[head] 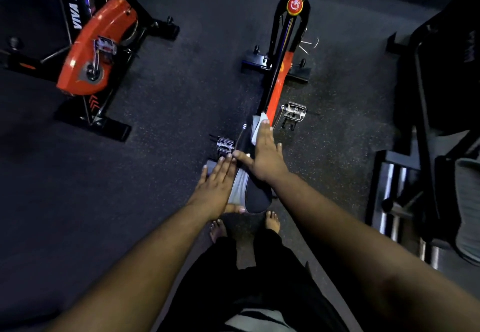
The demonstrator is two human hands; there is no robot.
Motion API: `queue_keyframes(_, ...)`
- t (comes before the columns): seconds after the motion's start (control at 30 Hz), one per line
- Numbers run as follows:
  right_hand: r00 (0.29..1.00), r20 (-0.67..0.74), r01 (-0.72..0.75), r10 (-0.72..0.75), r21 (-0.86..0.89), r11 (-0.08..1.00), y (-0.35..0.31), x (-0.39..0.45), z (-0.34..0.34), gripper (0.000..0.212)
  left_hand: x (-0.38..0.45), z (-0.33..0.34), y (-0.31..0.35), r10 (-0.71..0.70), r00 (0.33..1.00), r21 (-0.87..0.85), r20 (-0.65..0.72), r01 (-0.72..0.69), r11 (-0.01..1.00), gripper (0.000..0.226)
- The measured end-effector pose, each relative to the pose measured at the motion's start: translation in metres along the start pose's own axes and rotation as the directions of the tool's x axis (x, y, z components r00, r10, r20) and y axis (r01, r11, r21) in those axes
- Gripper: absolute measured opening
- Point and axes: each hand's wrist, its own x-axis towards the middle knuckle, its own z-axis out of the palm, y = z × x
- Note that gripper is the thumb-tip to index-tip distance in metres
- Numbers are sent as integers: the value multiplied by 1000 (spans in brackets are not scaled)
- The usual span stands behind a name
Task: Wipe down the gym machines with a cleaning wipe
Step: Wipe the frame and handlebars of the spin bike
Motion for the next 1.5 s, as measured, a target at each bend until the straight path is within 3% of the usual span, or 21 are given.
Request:
queue_keyframes(0.17,991,105,111,-89,-230,967,15,-39,13,130,1,4,-3,0,1000,-29,-27,-1,1000,131)
queue_keyframes(0.3,992,17,120,-121,-326,938,7,11,-13,132,1,4,-4,5,1000,-10,-17,-5,1000,132)
queue_keyframes(0.43,989,48,144,-137,-407,902,2,17,-16,137,-2,4,-1,-30,998,2,-48,30,1000,133)
queue_keyframes(0.57,925,256,379,-280,-623,684,11,-17,0,135,-9,17,-1,-149,980,-71,-133,141,987,140)
queue_keyframes(0.63,911,265,409,-315,-665,625,11,-3,-11,130,-13,26,0,-215,965,-141,-153,194,971,140)
queue_keyframes(0.73,961,142,268,-238,-690,673,-4,22,-24,133,-22,39,2,-228,952,-220,-204,182,958,131)
queue_keyframes(0.8,978,131,206,-160,-699,685,-15,21,-21,135,-22,43,3,-218,950,-245,-224,162,956,124)
queue_keyframes(0.93,917,291,400,-274,-661,635,-21,-36,29,136,-35,56,-20,-186,958,-317,-219,111,942,124)
queue_keyframes(1.07,877,309,480,-368,-607,633,-8,-83,66,129,-48,63,-40,-146,971,-329,-190,77,941,131)
queue_keyframes(1.23,849,312,520,-427,-639,568,11,-111,61,121,-51,53,-35,-39,986,-245,-162,-1,970,131)
queue_keyframes(1.33,882,276,460,-382,-681,570,32,-126,49,119,-52,46,-34,-15,989,-243,-144,-21,970,127)
queue_keyframes(1.5,974,149,224,-168,-640,735,-7,-112,78,128,-54,49,-41,9,988,-229,-151,-43,973,123)
